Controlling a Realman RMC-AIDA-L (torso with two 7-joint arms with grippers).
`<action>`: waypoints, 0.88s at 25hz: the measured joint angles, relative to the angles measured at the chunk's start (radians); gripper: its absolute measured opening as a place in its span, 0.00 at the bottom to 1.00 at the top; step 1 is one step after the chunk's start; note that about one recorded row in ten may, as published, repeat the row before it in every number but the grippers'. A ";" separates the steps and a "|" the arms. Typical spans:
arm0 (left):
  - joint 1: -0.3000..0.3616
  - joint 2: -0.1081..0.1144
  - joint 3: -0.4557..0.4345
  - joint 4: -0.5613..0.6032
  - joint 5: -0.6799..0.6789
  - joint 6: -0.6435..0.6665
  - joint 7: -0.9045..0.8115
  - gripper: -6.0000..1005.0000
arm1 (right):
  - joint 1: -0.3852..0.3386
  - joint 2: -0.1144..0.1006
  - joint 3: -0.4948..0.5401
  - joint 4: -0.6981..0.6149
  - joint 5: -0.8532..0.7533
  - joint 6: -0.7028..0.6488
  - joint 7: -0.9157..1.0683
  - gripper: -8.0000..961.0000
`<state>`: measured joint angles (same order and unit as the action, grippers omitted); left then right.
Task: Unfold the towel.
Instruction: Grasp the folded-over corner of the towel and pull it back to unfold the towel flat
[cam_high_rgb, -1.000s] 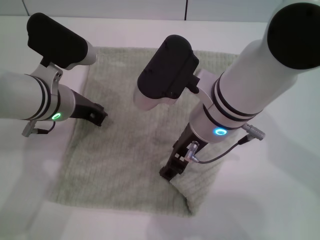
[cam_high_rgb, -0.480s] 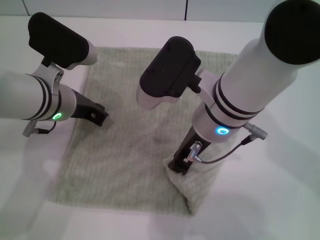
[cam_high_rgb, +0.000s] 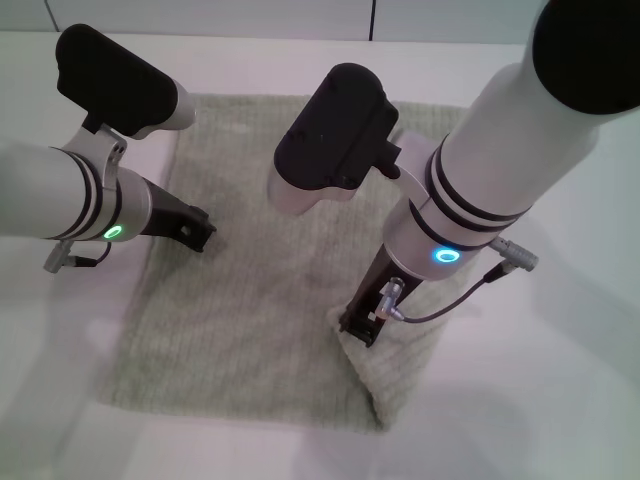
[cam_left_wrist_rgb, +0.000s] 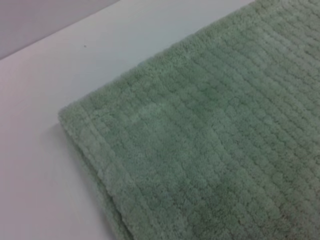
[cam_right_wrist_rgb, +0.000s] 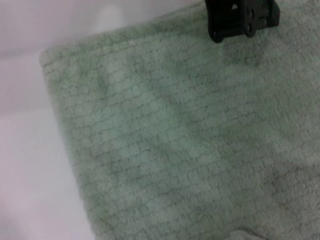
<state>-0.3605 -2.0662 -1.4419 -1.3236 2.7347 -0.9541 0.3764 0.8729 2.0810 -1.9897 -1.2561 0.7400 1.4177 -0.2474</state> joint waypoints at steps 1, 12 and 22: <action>0.000 0.000 0.000 0.000 0.000 0.000 0.000 0.00 | 0.000 0.000 0.001 -0.002 0.000 0.005 0.000 0.04; -0.006 0.000 0.000 0.003 0.001 0.000 0.002 0.00 | -0.018 0.001 0.067 -0.080 -0.022 0.092 0.017 0.03; -0.012 0.000 0.000 0.008 0.000 0.001 0.004 0.00 | -0.043 0.003 0.072 -0.186 -0.024 0.153 0.072 0.03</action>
<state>-0.3725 -2.0662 -1.4420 -1.3159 2.7350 -0.9530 0.3805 0.8304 2.0844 -1.9176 -1.4425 0.7161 1.5705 -0.1759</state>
